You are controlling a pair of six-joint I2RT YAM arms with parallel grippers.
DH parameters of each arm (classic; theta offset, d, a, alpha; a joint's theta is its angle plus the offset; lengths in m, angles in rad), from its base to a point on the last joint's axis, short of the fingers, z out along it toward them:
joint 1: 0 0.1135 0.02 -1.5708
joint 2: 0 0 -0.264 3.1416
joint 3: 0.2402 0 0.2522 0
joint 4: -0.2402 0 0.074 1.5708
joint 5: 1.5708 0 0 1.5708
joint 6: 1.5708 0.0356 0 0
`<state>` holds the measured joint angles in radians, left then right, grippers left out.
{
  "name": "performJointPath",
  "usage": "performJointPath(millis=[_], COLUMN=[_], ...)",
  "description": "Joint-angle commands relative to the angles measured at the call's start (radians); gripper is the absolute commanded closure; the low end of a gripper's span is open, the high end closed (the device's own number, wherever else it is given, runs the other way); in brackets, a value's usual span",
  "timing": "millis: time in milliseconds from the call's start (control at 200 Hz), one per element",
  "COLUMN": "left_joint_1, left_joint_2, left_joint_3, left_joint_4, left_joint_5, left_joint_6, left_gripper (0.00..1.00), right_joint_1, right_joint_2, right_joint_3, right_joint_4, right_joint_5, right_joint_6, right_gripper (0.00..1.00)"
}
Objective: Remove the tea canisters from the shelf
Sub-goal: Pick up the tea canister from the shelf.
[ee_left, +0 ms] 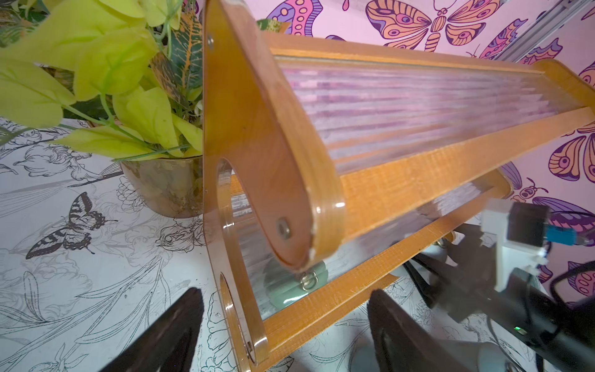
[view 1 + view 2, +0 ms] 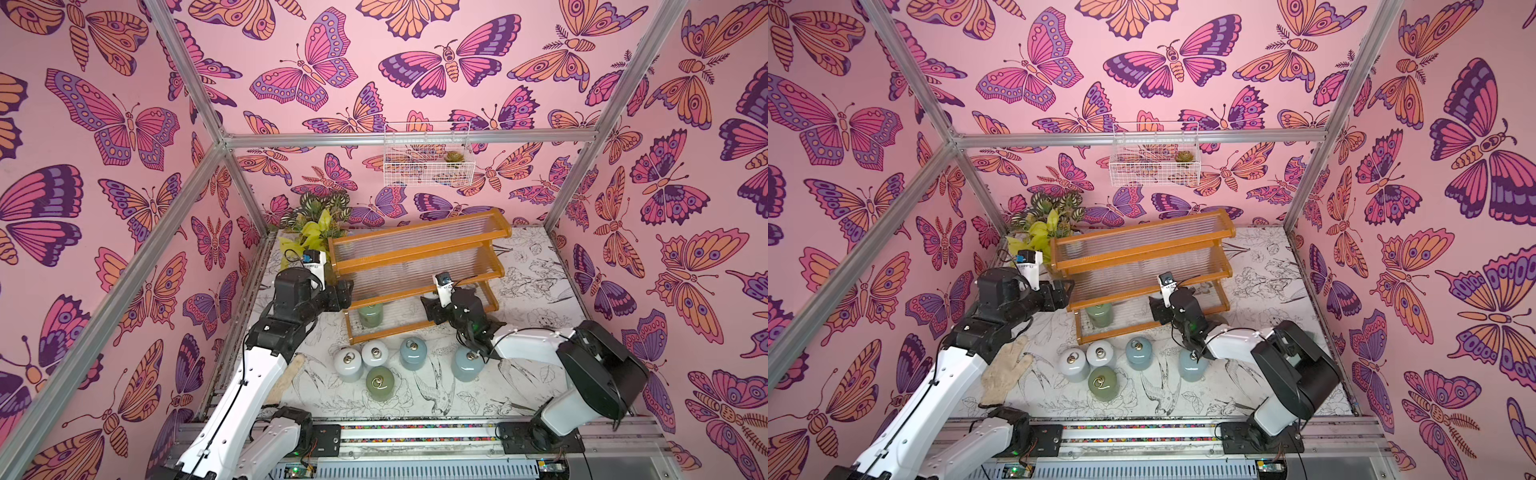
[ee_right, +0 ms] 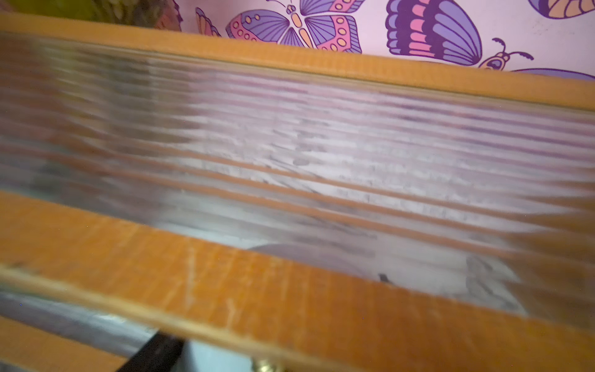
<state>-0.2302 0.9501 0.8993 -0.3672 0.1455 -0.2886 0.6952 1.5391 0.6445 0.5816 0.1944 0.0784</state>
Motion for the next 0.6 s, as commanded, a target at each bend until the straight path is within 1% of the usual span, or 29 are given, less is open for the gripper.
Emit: performJointPath(millis=[0, 140, 200, 401, 491, 591], left_joint_1=[-0.004, -0.004, -0.003, -0.004, -0.003, -0.004], left_joint_2=[-0.004, 0.001, 0.001, -0.002, -0.002, 0.002], left_joint_3=[0.017, 0.025, 0.029, 0.029, 0.03, 0.032], left_joint_4=[0.006, 0.006, 0.005, 0.006, 0.006, 0.006], left_joint_5=[-0.022, -0.024, -0.023, -0.021, -0.023, -0.021], left_joint_6=[0.02, 0.02, 0.02, 0.018, 0.017, 0.017], left_gripper=[0.16, 0.16, 0.16, 0.16, 0.16, 0.16], right_joint_1=[0.012, 0.034, 0.05, 0.071, 0.079, 0.088], right_joint_2=[-0.088, -0.156, -0.184, -0.266, -0.269, -0.238], right_joint_3=[-0.002, -0.04, -0.054, -0.119, -0.122, -0.108], right_joint_4=[-0.026, -0.09, -0.132, -0.183, -0.205, -0.236], right_joint_5=[-0.089, -0.16, -0.144, -0.128, -0.14, -0.158], right_joint_6=[-0.012, -0.03, -0.038, -0.032, -0.044, -0.053], right_gripper=[0.52, 0.52, 0.52, 0.51, 0.5, 0.49])
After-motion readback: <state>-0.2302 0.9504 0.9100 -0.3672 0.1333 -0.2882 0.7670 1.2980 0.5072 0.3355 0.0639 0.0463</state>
